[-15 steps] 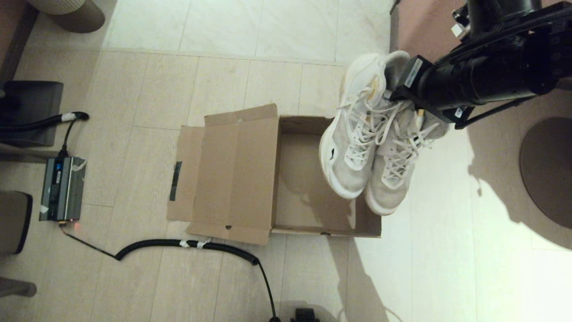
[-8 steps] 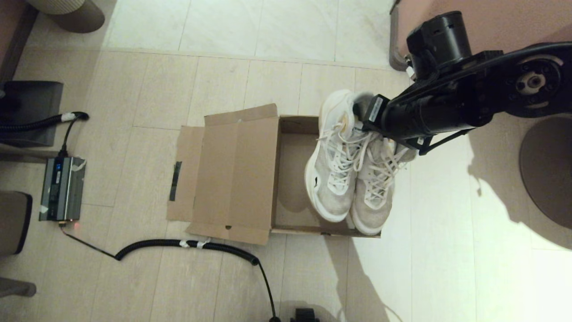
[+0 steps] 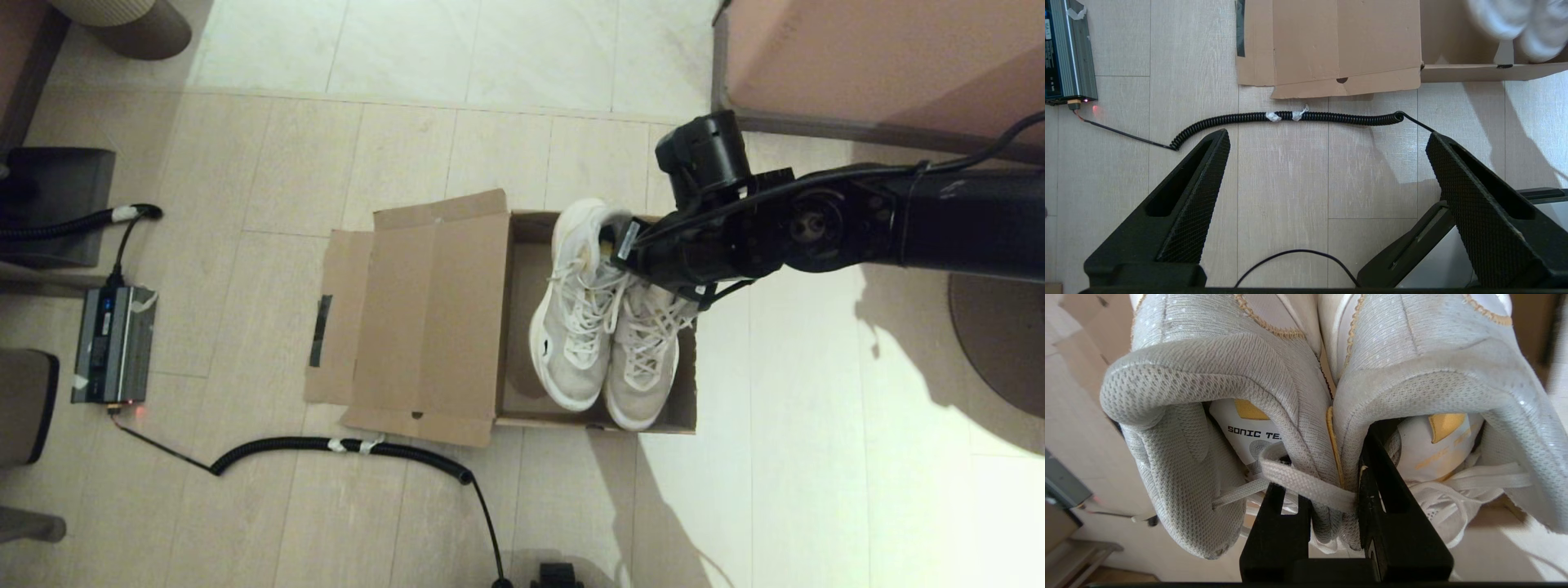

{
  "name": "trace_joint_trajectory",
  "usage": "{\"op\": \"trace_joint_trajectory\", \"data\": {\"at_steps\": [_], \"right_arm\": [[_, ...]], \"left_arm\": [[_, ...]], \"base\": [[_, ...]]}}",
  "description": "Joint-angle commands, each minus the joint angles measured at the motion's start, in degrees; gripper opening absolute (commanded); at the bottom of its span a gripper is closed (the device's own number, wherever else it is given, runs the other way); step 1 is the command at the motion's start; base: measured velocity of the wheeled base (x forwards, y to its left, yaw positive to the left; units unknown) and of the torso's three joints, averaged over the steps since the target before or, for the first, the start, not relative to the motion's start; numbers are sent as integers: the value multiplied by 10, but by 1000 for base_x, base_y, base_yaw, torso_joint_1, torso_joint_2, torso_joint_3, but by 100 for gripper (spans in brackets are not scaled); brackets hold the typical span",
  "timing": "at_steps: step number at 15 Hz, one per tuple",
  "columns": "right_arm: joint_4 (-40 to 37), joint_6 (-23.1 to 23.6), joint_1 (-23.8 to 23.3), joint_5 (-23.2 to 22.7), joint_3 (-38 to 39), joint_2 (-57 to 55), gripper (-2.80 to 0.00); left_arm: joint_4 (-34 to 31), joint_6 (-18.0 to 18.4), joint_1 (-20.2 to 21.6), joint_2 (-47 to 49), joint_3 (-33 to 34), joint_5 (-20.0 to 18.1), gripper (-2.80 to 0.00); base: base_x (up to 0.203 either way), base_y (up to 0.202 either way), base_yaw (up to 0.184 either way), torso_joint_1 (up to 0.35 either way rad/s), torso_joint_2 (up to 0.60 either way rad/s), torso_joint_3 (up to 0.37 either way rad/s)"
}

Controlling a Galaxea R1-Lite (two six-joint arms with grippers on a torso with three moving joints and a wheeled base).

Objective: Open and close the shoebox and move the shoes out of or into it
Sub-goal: Put the shoes into the shoe box

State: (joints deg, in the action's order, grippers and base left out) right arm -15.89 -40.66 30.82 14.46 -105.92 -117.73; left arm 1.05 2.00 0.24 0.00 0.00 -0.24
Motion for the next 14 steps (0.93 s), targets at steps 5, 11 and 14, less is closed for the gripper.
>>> {"op": "trace_joint_trajectory", "data": {"at_steps": [5,11,14], "right_arm": [[37,33,-8,26,-30,-93,-280],[74,59,-26,28,-51,-143,-280],[97,57,-30,30,-51,-154,-280]], "left_arm": [[1,0,0,1,4,0,0],[0,0,0,1,4,0,0],[0,0,0,1,4,0,0]], "base": [[0,0,0,0,0,0],[0,0,0,0,0,0],[0,0,0,0,0,0]]}}
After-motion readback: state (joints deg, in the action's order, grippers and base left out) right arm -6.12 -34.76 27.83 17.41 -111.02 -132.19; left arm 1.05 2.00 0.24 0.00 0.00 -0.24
